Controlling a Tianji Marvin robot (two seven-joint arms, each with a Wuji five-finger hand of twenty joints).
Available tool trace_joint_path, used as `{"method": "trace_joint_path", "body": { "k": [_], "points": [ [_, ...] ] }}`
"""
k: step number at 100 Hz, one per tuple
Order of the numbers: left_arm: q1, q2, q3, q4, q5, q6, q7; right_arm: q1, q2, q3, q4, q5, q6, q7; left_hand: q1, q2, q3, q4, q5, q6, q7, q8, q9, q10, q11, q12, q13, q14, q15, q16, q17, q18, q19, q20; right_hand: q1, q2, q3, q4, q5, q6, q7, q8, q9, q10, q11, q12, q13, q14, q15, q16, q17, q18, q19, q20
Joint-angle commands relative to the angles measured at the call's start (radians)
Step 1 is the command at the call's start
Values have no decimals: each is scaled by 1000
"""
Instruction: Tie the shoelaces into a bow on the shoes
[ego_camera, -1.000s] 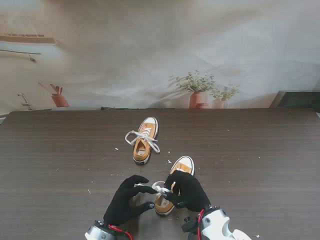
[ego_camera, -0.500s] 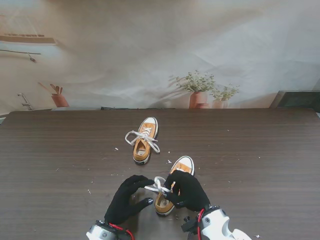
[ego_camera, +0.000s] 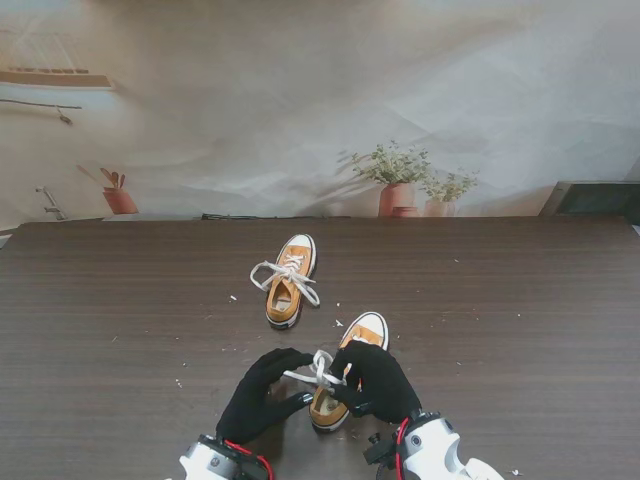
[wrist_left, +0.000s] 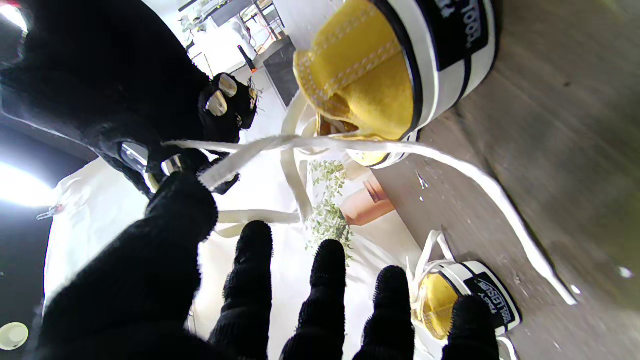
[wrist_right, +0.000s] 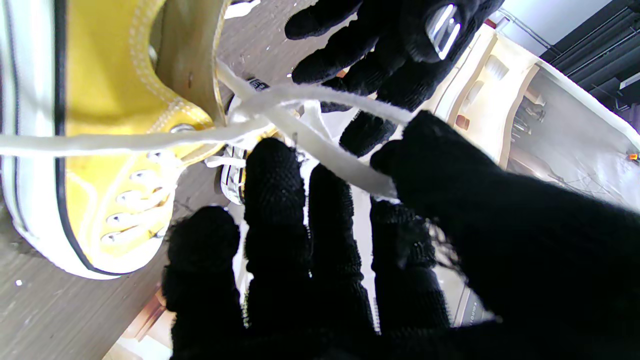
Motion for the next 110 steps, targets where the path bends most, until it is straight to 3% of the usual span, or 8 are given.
{"method": "trace_joint_path", "body": {
  "k": [1, 64, 73, 74, 81, 95, 110],
  "points": [
    [-5, 2, 7, -10, -3, 7, -21, -3, 1, 0, 1, 1, -2, 14, -40, 32, -18, -2, -11, -9, -3, -19, -22, -2, -17, -12, -19, -28, -21, 5, -15, -36, 4, 18, 18, 12, 42, 20, 38, -41, 11, 22, 14, -25, -5, 8, 22, 0, 4, -11, -4, -12, 11, -1],
    [-37, 12, 33, -31, -24, 19, -76, -7, 8, 1, -1, 0, -9, 38, -53, 70, -67, 0, -43, -17, -13, -23, -47, 0, -38, -14, -40, -34, -47, 5, -35, -47, -4, 21, 22, 11, 43, 21, 38, -39, 11, 23, 12, -26, -7, 8, 19, -3, 3, -11, -5, -14, 9, -2],
    [-39, 19, 33, -38, -28, 31, -105, -6, 9, 3, -1, 2, -14, 45, -37, 104, -138, 4, -49, -13, -17, -26, -59, 2, -52, -17, -41, -37, -60, 7, -40, -52, -6, 20, 22, 11, 43, 21, 39, -40, 11, 24, 11, -28, -8, 8, 17, -3, 3, -11, -6, -16, 7, -3],
    [-39, 20, 33, -38, -29, 32, -108, -6, 9, 3, -1, 3, -14, 46, -16, 117, -184, 12, -46, -10, -15, -25, -62, 3, -53, -13, -43, -38, -62, 15, -41, -53, -5, 22, 23, 12, 43, 21, 39, -40, 11, 24, 11, -28, -7, 8, 17, -3, 3, -11, -7, -16, 7, -3],
    [-42, 24, 34, -41, -36, 40, -129, -6, 10, 3, 0, 4, -18, 48, 4, 149, -253, 19, 25, 11, 30, -5, -70, 7, -61, -13, -49, -37, -71, 19, -48, -53, -8, 21, 22, 13, 42, 20, 39, -40, 10, 24, 11, -27, -8, 8, 17, -1, 3, -10, -7, -18, 5, -4],
    [-44, 26, 38, -41, -46, 46, -140, -5, 9, 3, 1, 5, -24, 45, 6, 175, -279, 20, 69, 37, 42, 0, -72, 13, -64, -12, -49, -31, -72, 23, -52, -51, -10, 20, 22, 12, 42, 20, 39, -40, 10, 25, 12, -27, -8, 8, 17, -3, 3, -10, -7, -18, 5, -4],
    [-45, 27, 39, -40, -55, 47, -150, -5, 10, 3, 1, 7, -29, 50, 24, 204, -331, 25, 28, 22, -14, -25, -73, 12, -70, -12, -49, -32, -75, 31, -53, -51, -11, 19, 23, 11, 43, 20, 39, -39, 10, 25, 12, -27, -8, 9, 17, -3, 3, -10, -7, -18, 5, -4]
  ]
}}
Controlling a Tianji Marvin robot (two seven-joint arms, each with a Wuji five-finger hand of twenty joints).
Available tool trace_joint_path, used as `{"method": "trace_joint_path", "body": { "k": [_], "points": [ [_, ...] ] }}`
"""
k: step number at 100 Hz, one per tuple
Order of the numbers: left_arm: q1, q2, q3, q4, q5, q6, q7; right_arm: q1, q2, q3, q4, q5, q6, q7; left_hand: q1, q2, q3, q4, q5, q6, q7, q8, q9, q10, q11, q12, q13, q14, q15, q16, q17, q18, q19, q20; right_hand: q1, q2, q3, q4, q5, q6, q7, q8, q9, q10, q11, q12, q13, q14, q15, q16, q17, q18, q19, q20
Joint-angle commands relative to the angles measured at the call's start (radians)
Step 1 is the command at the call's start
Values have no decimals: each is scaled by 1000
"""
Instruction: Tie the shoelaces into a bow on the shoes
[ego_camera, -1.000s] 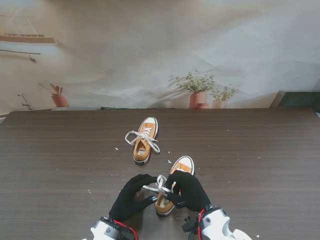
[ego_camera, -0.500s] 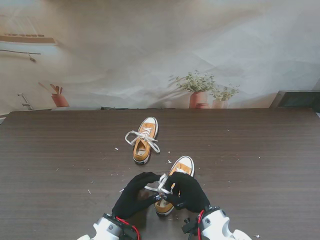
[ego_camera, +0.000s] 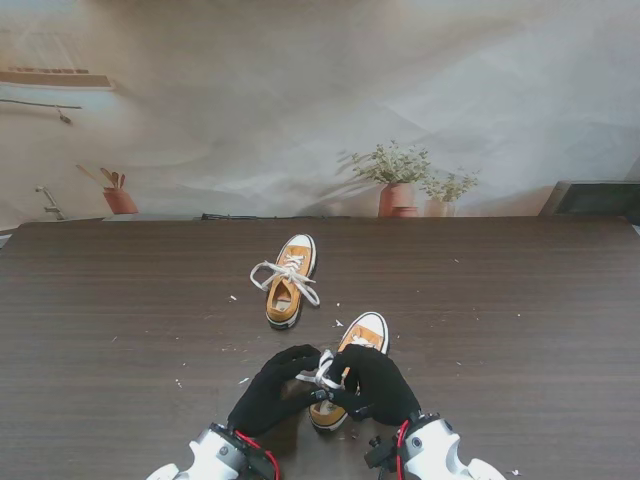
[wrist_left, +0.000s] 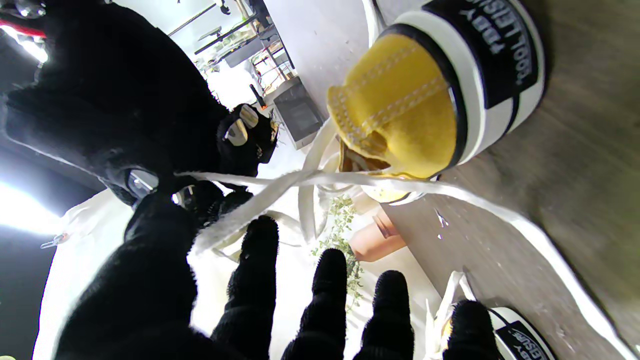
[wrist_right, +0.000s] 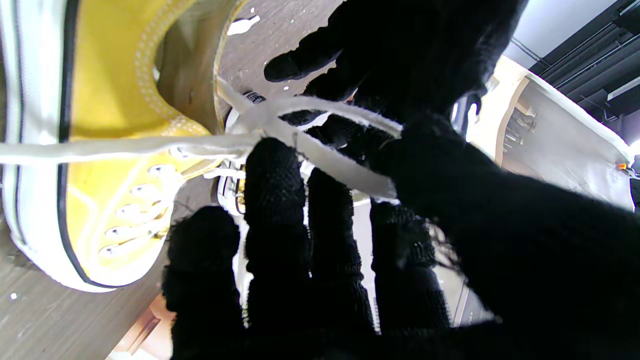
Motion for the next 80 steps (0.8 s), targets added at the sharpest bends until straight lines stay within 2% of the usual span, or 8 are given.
{"method": "trace_joint_path", "body": {
  "k": [1, 30, 57, 71, 80],
  "points": [
    [1, 1, 5, -10, -5, 6, -25, -3, 3, -1, -2, 3, -5, 18, 21, 30, -55, 10, -15, -23, -31, -23, -21, -1, -13, -12, -35, -22, -21, 30, -19, -47, -12, 17, 21, 10, 42, 20, 39, -39, 10, 25, 12, -27, -9, 8, 17, -4, 3, -10, -7, -18, 5, -4],
    [14, -5, 3, -7, -21, -5, -8, -3, 3, -3, 5, -1, 3, 13, 35, 46, -95, 15, -124, -71, -98, -54, -20, -1, -18, -12, -33, -21, -23, 33, -24, -53, -11, 18, 21, 9, 44, 20, 40, -38, 9, 26, 12, -27, -9, 9, 18, -1, 3, -10, -7, -19, 5, -5],
    [18, 3, 3, -8, -54, -8, -52, -1, 3, -9, 8, -5, 3, 13, 32, 84, -138, 17, -233, -112, -175, -94, -41, -7, -37, -22, -42, -32, -39, 30, -42, -69, -15, 18, 20, 9, 45, 21, 41, -40, 9, 26, 13, -27, -9, 9, 19, -4, 3, -10, -7, -19, 5, -5],
    [13, 9, 3, -14, -66, 8, -79, -4, 4, -8, 5, -6, 3, 15, 57, 100, -172, 22, -237, -125, -177, -103, -55, 0, -27, -9, -42, -34, -38, 42, -41, -69, -13, 20, 21, 9, 44, 21, 41, -40, 9, 26, 13, -27, -10, 9, 19, -3, 3, -10, -7, -19, 5, -5],
    [1, 9, 7, -15, -63, 22, -82, -7, 6, -7, 1, -14, -2, 16, 127, 113, -177, 29, -227, -148, -133, -82, -62, 1, -4, 21, -43, -37, -26, 59, -39, -69, -9, 25, 19, 9, 44, 21, 41, -40, 9, 26, 13, -27, -10, 9, 19, -4, 3, -10, -7, -19, 5, -5]
  ]
}}
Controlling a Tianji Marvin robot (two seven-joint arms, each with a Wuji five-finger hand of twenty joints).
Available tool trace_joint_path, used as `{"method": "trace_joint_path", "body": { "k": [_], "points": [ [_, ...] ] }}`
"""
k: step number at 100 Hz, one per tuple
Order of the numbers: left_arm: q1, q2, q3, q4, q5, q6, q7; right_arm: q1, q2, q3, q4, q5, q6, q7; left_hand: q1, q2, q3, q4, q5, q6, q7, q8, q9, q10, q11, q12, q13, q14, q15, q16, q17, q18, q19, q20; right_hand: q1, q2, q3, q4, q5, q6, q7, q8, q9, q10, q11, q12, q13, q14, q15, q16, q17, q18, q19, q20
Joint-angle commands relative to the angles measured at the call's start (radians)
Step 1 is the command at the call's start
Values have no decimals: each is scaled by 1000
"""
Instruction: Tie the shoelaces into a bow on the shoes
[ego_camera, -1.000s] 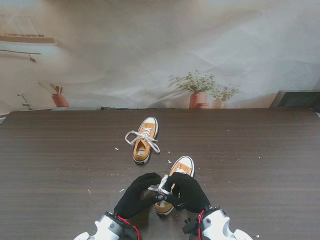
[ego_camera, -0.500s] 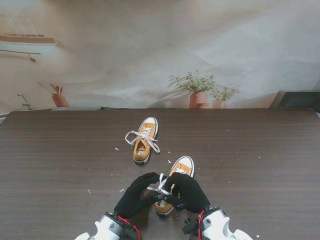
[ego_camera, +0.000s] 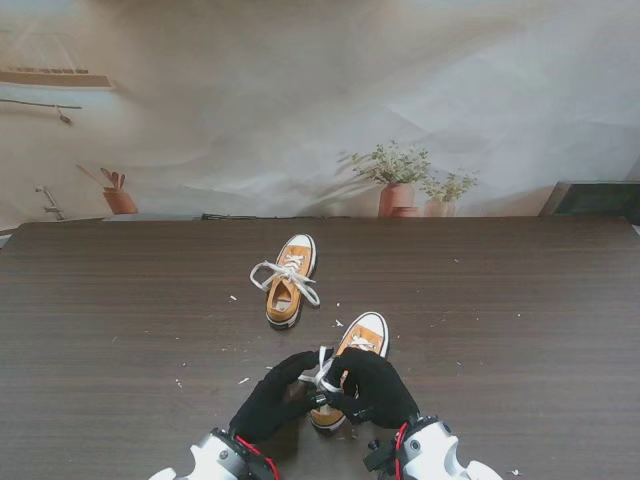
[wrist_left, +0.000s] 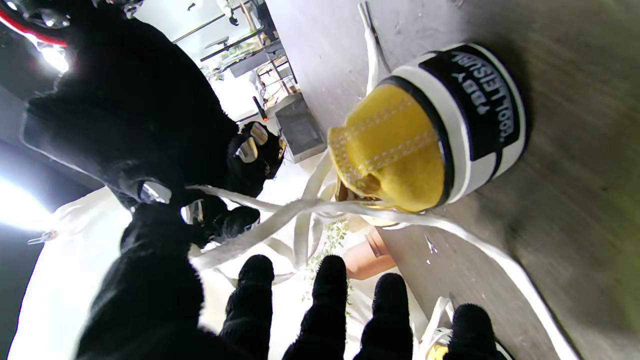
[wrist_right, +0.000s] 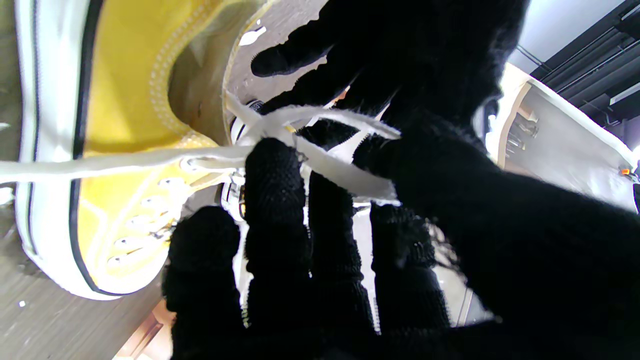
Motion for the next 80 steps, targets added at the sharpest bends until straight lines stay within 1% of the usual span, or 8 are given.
{"method": "trace_joint_path", "body": {
  "k": [1, 23, 44, 45, 47, 57, 74, 80],
  "points": [
    [-11, 1, 5, -11, 8, 18, -15, -7, 5, 0, -8, -9, -4, 15, 75, 35, -2, 26, -16, -140, 26, 5, -23, -1, 25, 22, -32, -30, 2, 35, -12, -68, -9, 23, 17, 9, 44, 17, 41, -41, 9, 26, 13, -28, -8, 10, 19, -4, 3, -10, -7, -19, 5, -5],
    [-33, -4, 11, -24, 35, 45, 11, -7, 7, 1, -10, -13, -5, 21, 262, 83, 11, 27, 20, -161, 139, 66, -20, -5, 55, 46, -31, -33, 40, 43, 3, -65, -2, 34, 17, 10, 43, 18, 39, -42, 8, 26, 12, -29, -9, 10, 20, -5, 3, -10, -7, -19, 5, -5],
    [-22, 3, -15, -44, 58, 51, -2, -5, 7, 2, -11, -10, 1, 25, 375, 30, 58, 51, 68, -144, 185, 89, -27, -12, 57, 45, -34, -35, 45, 37, 5, -61, -2, 34, 18, 11, 42, 18, 39, -41, 8, 26, 13, -26, -9, 10, 18, -3, 3, -10, -7, -19, 5, -5],
    [-22, 4, -17, -44, 59, 50, -3, -5, 7, 2, -11, -10, 1, 25, 363, 19, 89, 63, 69, -142, 183, 89, -26, -12, 55, 43, -31, -36, 40, 28, 5, -60, -4, 34, 18, 11, 42, 18, 39, -41, 8, 26, 13, -26, -9, 10, 18, -3, 3, -10, -7, -19, 5, -5],
    [-21, 6, -20, -46, 59, 50, -10, -4, 7, 1, -11, -10, 1, 25, 326, -2, 170, 46, 61, -142, 176, 89, -32, -15, 52, 39, -36, -38, 40, 24, 3, -63, -5, 33, 17, 11, 42, 18, 39, -42, 8, 27, 13, -28, -9, 10, 19, -4, 3, -10, -7, -19, 5, -5],
    [-19, 13, -33, -46, 65, 37, -34, -2, 7, 0, -10, -9, 1, 27, 220, -59, 317, 47, 36, -132, 138, 68, -49, -20, 33, 32, -48, -42, 25, 17, -7, -63, -10, 27, 17, 11, 42, 18, 39, -42, 8, 27, 13, -29, -9, 10, 19, -4, 3, -10, -7, -19, 5, -5],
    [-22, 32, -57, -45, 69, 7, -106, -1, 8, 0, -10, -10, 2, 28, 83, -113, 257, 66, -14, -108, 77, 36, -78, -34, -32, 9, -59, -49, -42, -3, -25, -67, -22, 15, 18, 11, 41, 18, 40, -42, 8, 27, 13, -29, -9, 11, 20, -5, 3, -10, -7, -19, 5, -5],
    [-24, 39, -63, -44, 72, 0, -128, -1, 8, 0, -10, -11, 2, 27, 56, -167, 296, 97, -25, -98, 63, 26, -84, -40, -55, 5, -55, -50, -75, 1, -28, -67, -25, 6, 18, 12, 41, 18, 40, -42, 8, 27, 14, -30, -9, 11, 20, -6, 3, -10, -7, -19, 5, -5]
  ]
}}
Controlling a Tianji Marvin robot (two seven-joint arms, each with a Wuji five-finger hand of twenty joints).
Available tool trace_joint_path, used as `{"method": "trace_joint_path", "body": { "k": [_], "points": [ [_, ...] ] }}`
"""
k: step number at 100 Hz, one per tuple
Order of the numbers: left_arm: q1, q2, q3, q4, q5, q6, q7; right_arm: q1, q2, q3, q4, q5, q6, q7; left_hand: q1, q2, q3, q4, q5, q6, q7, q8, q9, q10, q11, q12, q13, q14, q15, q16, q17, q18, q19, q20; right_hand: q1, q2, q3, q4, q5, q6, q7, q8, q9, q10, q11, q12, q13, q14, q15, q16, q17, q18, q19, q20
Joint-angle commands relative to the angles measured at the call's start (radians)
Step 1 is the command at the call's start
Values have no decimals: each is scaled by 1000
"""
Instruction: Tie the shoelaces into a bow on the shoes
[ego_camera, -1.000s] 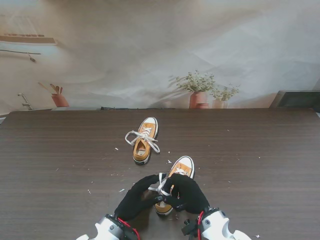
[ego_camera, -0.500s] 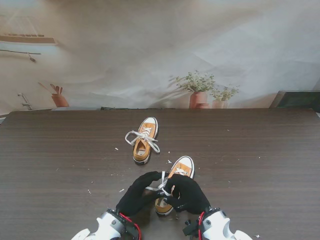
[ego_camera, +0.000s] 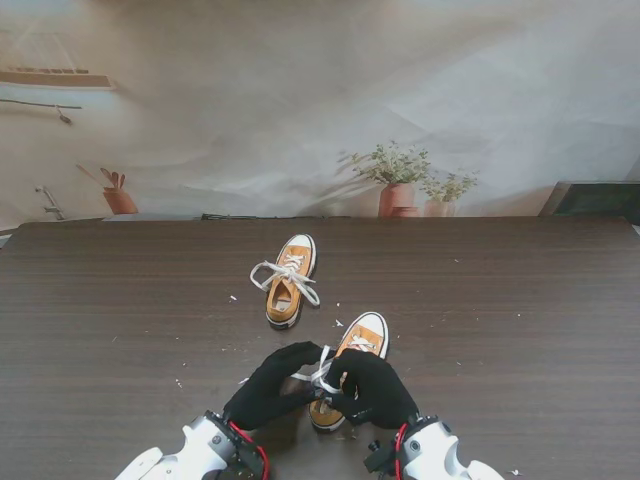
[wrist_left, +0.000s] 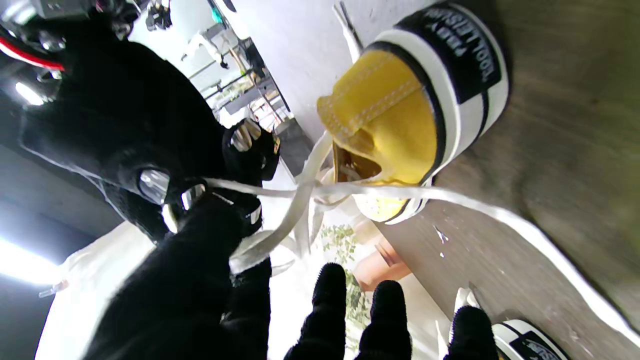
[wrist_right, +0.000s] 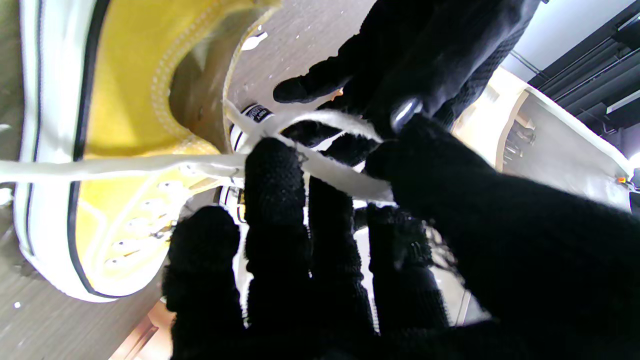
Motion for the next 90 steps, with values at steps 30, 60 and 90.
{"method": "trace_joint_path", "body": {
  "k": [30, 60, 90],
  "points": [
    [-20, 22, -13, 27, -25, -83, -53, -3, 4, 1, -6, -6, 7, 15, -84, 114, -136, 44, -37, -43, -34, -37, -27, -32, -99, -39, 3, -21, -161, -15, -26, -52, -60, -119, 13, 5, 29, 21, 40, -73, 10, 27, 14, -29, -9, 11, 21, -7, 5, -9, -7, -18, 5, -5],
    [-18, 12, -11, 48, -112, -123, -51, 3, 3, -6, -2, -6, 11, 14, -262, 216, 160, 297, 49, -19, -10, -21, 48, -10, -166, -55, 30, 5, -196, -20, -24, -26, -76, -191, 12, 5, 29, 21, 40, -73, 10, 27, 12, -29, -9, 11, 21, -6, 8, -8, -6, -23, 5, -6],
    [-22, -8, 5, 47, -86, -85, 28, 5, 3, -10, -1, -9, 14, 9, -148, 112, 412, 221, 107, -56, 55, 16, 93, 2, -144, -13, 74, 8, -179, 22, -34, -29, -36, -124, 12, 5, 29, 21, 39, -72, 10, 27, 14, -29, -8, 11, 21, -6, 9, -8, -5, -25, 6, -6]
  ]
}}
